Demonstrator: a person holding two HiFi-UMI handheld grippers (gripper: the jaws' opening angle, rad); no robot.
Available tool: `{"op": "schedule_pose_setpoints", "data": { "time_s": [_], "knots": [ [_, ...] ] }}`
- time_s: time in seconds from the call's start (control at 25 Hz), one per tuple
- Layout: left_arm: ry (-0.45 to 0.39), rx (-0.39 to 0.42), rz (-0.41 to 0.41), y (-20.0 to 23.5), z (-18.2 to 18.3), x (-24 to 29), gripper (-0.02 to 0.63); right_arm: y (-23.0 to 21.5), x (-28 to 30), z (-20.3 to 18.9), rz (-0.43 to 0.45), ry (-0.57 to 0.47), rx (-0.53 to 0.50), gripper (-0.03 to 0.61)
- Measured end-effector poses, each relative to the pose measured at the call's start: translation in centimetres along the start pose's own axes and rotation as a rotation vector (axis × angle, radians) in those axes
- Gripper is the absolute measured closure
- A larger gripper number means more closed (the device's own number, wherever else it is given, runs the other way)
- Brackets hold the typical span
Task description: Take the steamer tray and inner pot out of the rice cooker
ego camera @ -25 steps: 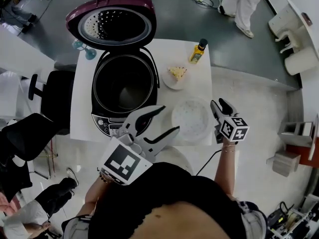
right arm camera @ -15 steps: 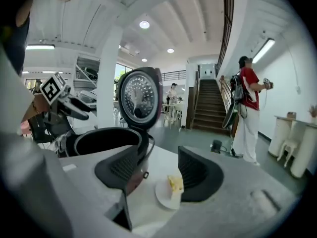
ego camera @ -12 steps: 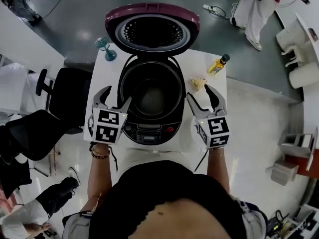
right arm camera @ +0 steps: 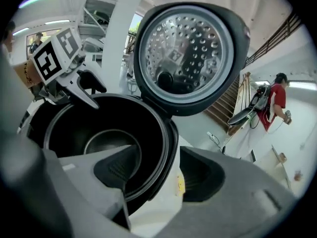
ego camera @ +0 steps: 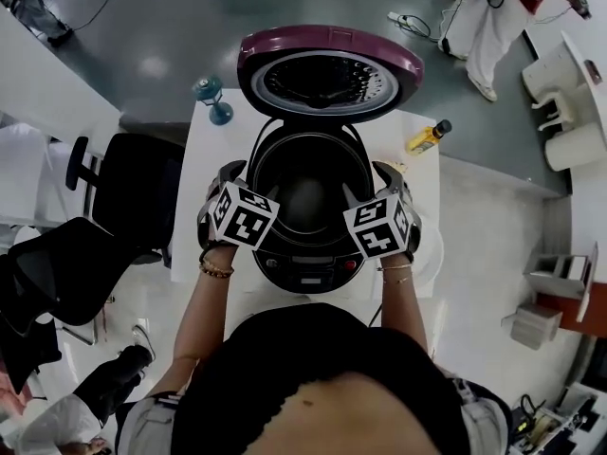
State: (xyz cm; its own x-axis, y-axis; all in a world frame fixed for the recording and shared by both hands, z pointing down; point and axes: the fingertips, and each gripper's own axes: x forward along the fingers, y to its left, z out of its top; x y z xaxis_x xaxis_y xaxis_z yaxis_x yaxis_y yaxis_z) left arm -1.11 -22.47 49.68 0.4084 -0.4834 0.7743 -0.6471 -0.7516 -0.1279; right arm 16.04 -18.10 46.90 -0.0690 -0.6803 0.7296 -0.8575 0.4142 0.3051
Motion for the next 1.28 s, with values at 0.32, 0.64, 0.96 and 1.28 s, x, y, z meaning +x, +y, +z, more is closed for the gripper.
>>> {"op": "schedule_pose_setpoints", "data": {
  "time_s": [0.32,0.64,0.96,1.28],
  "knots": [
    [0.022,0.035,-0.027,0.5,0.2,1.5,0.321,-0.3,3.0,-3.1,0.007,0.180,-0.018,0.321],
    [0.035,0.032,-0.024,0.6,0.6,1.1,0.374,-0.4,2.6,-2.5,-0.052,0.163,-0.045,0.379],
    [0.029,-0.017,-0.020,0.8,0.7,0.5,0.428,-1.1,1.1,-0.7,-0.065,0.021,0.061,0.466],
    [0.036,-0.020,-0.007,1.0,0.7,-0.1,0.468,-1.6,-0.5,0.5,-0.072,-0.159,0.237,0.503]
  ]
}}
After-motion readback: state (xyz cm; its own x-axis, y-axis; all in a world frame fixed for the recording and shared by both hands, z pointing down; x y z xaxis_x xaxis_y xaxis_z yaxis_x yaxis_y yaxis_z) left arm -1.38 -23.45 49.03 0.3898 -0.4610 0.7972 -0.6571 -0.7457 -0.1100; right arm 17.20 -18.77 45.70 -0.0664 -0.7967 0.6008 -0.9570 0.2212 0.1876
